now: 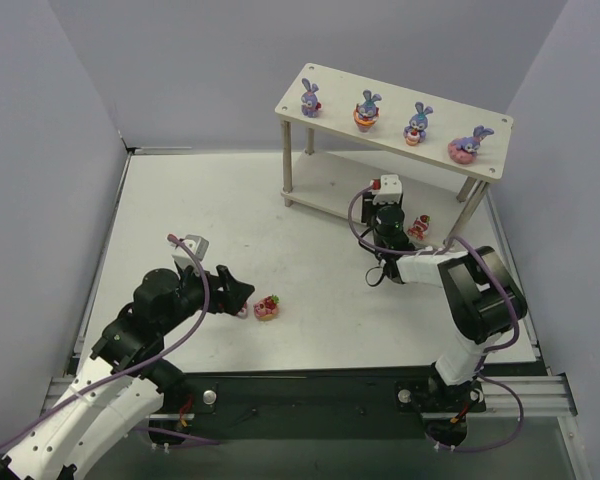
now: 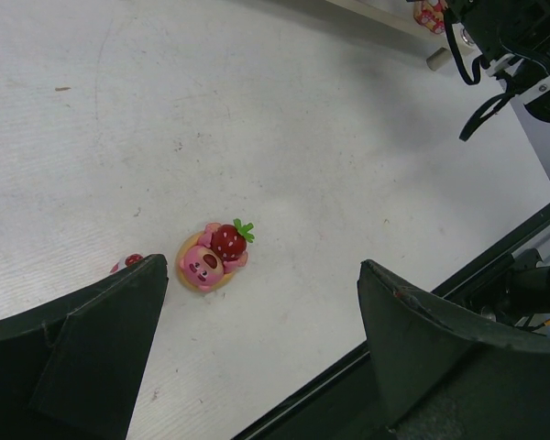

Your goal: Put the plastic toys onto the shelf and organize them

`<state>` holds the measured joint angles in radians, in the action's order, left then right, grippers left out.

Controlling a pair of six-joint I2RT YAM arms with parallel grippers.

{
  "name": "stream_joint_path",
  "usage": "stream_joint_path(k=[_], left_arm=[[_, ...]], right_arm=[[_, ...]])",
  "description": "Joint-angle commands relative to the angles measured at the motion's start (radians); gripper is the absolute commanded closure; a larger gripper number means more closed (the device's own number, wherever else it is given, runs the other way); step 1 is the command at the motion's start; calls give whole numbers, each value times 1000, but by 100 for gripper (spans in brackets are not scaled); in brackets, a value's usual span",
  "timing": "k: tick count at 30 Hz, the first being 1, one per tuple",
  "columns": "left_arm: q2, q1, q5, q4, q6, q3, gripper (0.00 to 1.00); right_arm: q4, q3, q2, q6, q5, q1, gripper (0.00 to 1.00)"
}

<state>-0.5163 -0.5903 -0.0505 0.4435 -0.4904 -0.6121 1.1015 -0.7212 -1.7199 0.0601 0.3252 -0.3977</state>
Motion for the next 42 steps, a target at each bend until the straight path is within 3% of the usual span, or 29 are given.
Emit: stream_joint_path(k=[1,11,29,42], left_arm=[[-2,-5,3,-54,6,0,5],[-4,-5,8,-52,6,0,5],[-7,-5,11,-51,6,-2,5],[-4,-5,20,-48,7,-5,5]], right_arm=[[61,23,55,-60,-124,45,70],[9,35,88,-94,-124,59,66],[-25,43,94,-141,-110,77,34],[-17,69,172,-152,-155,68,24]])
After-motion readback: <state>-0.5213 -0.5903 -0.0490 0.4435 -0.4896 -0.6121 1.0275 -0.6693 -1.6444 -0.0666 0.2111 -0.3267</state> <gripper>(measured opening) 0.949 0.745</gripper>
